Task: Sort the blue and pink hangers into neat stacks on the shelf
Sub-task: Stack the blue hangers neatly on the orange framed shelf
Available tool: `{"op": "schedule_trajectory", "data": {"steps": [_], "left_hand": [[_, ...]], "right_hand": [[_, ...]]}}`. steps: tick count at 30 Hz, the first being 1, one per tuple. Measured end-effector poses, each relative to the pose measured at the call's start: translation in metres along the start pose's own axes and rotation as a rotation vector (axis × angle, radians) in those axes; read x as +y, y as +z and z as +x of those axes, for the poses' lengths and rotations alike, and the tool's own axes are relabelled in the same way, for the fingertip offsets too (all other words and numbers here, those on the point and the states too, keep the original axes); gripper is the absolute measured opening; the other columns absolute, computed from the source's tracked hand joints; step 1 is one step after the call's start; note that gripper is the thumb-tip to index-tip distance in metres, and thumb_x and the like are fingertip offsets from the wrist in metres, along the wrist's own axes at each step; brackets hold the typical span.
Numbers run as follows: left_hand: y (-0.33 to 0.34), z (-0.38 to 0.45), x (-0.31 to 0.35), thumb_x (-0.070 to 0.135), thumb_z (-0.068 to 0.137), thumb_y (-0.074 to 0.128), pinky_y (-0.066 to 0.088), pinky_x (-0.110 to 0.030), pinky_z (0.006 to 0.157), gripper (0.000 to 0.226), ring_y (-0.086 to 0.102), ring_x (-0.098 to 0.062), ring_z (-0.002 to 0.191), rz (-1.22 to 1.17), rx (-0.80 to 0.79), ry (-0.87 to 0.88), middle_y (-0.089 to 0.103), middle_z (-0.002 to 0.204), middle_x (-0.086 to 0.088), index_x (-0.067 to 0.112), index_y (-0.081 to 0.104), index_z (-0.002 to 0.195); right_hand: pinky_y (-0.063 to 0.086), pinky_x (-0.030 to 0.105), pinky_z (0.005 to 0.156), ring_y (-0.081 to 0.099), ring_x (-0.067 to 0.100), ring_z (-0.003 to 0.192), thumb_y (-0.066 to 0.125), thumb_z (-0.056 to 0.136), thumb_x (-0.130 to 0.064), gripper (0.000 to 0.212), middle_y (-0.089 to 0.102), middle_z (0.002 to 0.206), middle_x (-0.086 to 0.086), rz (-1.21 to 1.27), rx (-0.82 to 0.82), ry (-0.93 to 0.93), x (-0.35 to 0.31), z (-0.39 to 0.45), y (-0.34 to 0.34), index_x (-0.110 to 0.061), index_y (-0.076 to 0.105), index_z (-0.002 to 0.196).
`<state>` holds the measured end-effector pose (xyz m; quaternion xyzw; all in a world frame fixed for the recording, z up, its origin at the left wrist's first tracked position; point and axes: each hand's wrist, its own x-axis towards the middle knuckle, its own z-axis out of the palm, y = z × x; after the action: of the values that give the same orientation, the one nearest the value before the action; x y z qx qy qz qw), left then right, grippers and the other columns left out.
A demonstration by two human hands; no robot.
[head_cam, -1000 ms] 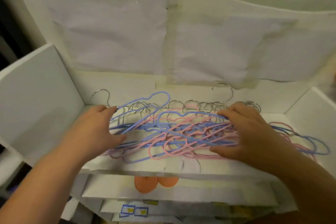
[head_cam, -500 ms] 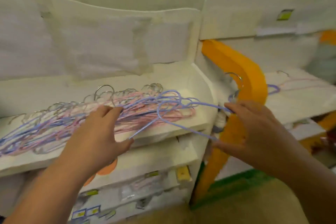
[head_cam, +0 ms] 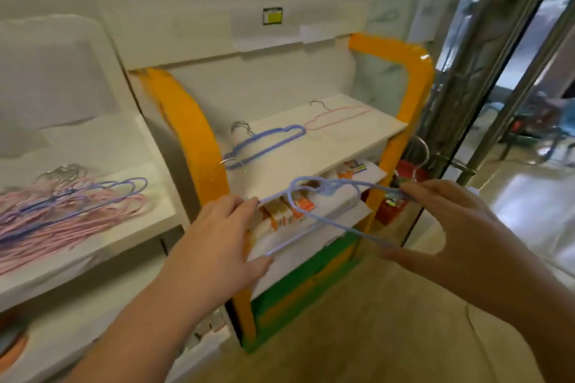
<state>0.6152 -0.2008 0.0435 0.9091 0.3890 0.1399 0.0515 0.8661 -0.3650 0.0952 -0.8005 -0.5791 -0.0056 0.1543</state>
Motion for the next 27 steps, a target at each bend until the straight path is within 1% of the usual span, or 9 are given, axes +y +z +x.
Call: {"op": "schedule_trajectory", "data": {"steps": [3,6,11,15,17,19,22,24,27], "left_hand": [[0.026,0.046,0.024,0.065,0.076,0.059,0.035,-0.023,0.101,0.091,0.035,-0.010,0.123,-0.048,-0.033,0.038,0.037,0.133,0.012,0.029,0.023,0.151],[0.053,0.096,0.036,0.064,0.077,0.059,0.035,-0.023,0.100,0.088,0.035,-0.009,0.122,-0.090,-0.065,0.050,0.037,0.131,0.013,0.030,0.024,0.150],[0.086,0.183,0.036,0.065,0.075,0.059,0.041,-0.027,0.099,0.084,0.039,-0.012,0.120,-0.096,-0.057,0.036,0.042,0.131,0.010,0.030,0.032,0.147],[0.095,0.244,0.026,0.061,0.075,0.060,0.043,-0.030,0.096,0.078,0.041,-0.017,0.121,-0.061,-0.080,-0.016,0.045,0.129,0.006,0.030,0.037,0.143],[0.098,0.266,0.016,0.061,0.074,0.062,0.042,-0.031,0.095,0.073,0.040,-0.019,0.119,-0.047,-0.092,-0.059,0.047,0.127,0.005,0.031,0.041,0.137],[0.100,0.281,0.005,0.059,0.075,0.065,0.042,-0.033,0.095,0.072,0.039,-0.019,0.120,-0.039,-0.106,-0.121,0.046,0.129,0.005,0.032,0.041,0.137],[0.104,0.303,-0.017,0.060,0.077,0.067,0.038,-0.034,0.103,0.082,0.038,-0.023,0.127,0.000,-0.125,-0.223,0.043,0.137,0.001,0.026,0.036,0.144],[0.106,0.315,-0.036,0.060,0.076,0.068,0.037,-0.034,0.103,0.081,0.040,-0.025,0.126,0.045,-0.121,-0.273,0.044,0.138,-0.001,0.024,0.039,0.143],[0.105,0.329,-0.063,0.052,0.075,0.073,0.038,-0.035,0.104,0.081,0.041,-0.025,0.126,0.041,-0.146,-0.379,0.044,0.138,-0.001,0.023,0.040,0.142]], "right_hand": [[0.045,0.025,0.087,0.049,0.008,0.108,0.053,0.056,-0.085,0.096,0.046,0.121,-0.017,0.015,0.001,0.050,0.039,0.015,-0.001,-0.034,0.048,0.138],[0.044,0.025,0.090,0.044,0.003,0.111,0.050,0.053,-0.090,0.097,0.039,0.120,-0.024,0.001,-0.016,0.089,0.074,0.042,0.001,-0.040,0.046,0.136],[0.040,0.026,0.094,0.040,0.006,0.117,0.051,0.054,-0.087,0.100,0.042,0.127,-0.019,-0.062,-0.016,0.106,0.117,0.115,0.001,-0.035,0.045,0.139],[0.044,0.027,0.090,0.043,0.005,0.106,0.056,0.058,-0.083,0.098,0.043,0.120,-0.017,-0.075,-0.016,0.058,0.137,0.175,0.006,-0.030,0.047,0.139],[0.045,0.029,0.092,0.045,0.008,0.111,0.055,0.058,-0.084,0.098,0.045,0.125,-0.014,-0.055,-0.037,0.035,0.145,0.203,0.013,-0.031,0.045,0.140],[0.043,0.028,0.096,0.044,0.008,0.118,0.055,0.057,-0.085,0.100,0.043,0.130,-0.017,-0.026,-0.078,-0.009,0.151,0.232,0.024,-0.032,0.043,0.141],[0.035,0.025,0.101,0.034,0.005,0.125,0.062,0.058,-0.081,0.102,0.035,0.137,-0.018,0.016,-0.134,-0.088,0.156,0.284,0.043,-0.032,0.037,0.144],[0.031,0.021,0.099,0.030,0.003,0.122,0.062,0.060,-0.078,0.102,0.035,0.136,-0.015,0.059,-0.183,-0.150,0.158,0.319,0.053,-0.029,0.036,0.145],[0.032,0.019,0.093,0.035,0.000,0.113,0.056,0.057,-0.081,0.100,0.042,0.129,-0.015,0.075,-0.181,-0.277,0.158,0.371,0.069,-0.027,0.042,0.140]]}}
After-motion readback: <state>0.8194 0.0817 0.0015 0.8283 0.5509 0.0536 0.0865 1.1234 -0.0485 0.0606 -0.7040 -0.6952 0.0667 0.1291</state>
